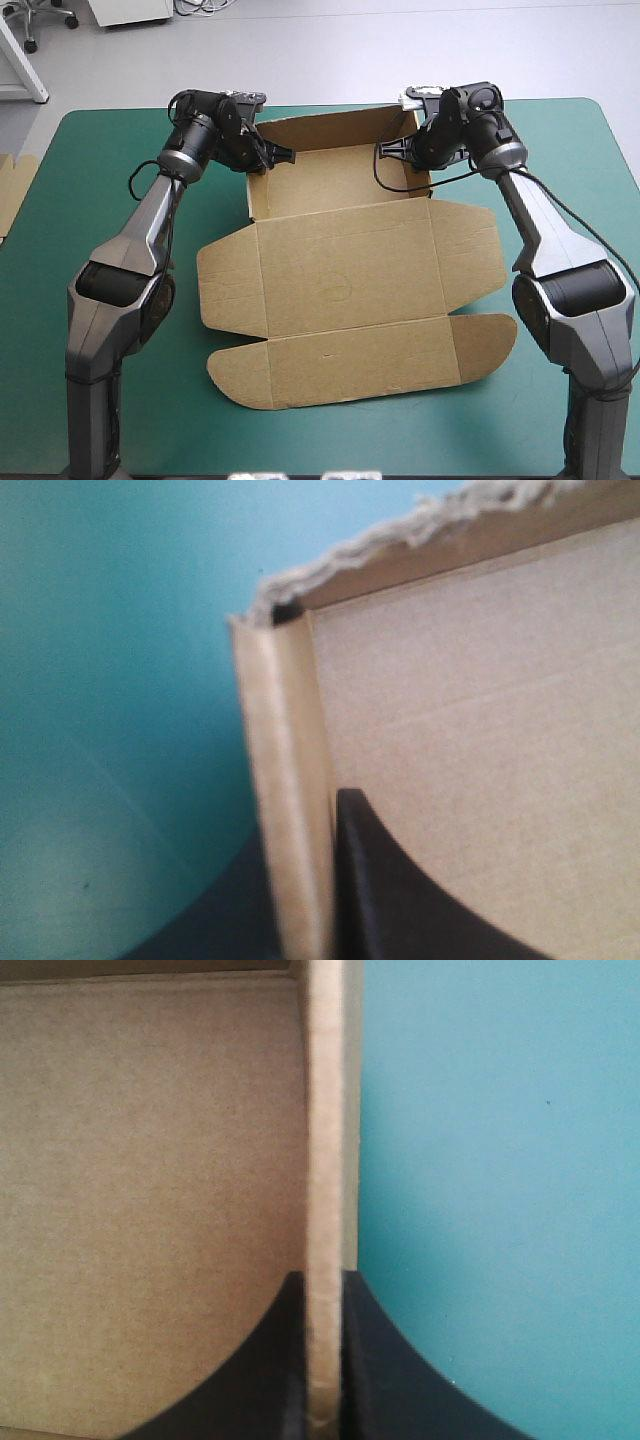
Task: Fold the box
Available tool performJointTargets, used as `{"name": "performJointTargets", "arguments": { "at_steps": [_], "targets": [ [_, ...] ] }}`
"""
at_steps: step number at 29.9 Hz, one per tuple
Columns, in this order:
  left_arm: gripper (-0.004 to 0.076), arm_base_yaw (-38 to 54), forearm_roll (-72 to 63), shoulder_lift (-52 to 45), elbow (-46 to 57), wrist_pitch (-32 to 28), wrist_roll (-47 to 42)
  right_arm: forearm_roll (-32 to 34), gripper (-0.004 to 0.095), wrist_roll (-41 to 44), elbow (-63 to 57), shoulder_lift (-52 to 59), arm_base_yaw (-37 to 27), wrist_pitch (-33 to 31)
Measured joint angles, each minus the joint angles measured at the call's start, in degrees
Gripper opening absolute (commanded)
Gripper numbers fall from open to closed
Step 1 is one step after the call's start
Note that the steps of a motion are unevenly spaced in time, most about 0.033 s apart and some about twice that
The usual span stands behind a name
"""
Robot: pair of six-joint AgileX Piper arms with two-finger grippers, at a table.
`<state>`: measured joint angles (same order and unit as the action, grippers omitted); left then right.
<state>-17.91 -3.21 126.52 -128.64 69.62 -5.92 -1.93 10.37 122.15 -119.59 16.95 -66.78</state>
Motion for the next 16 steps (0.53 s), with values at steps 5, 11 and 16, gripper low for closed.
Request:
{"name": "performJointTargets", "arguments": {
  "at_steps": [5, 11, 16],
  "targets": [
    [-0.001, 0.0, -0.2, 1.9, -0.4, -0.3, -1.2, 0.5, 0.0002, -0.7, 0.0, -0.6, -0.1, -0.1],
    [-0.001, 0.0, 1.1, 3.4, -0.5, 0.1, -1.6, -0.3, 0.0002, -2.0, 0.0, -4.0, -0.1, -0.4],
    [-0.001, 0.0, 2.7, 4.8, -0.6, 0.4, -1.9, -1.2, 0.0002, -2.6, 0.0, -6.5, -0.1, -0.2]
  ]
}}
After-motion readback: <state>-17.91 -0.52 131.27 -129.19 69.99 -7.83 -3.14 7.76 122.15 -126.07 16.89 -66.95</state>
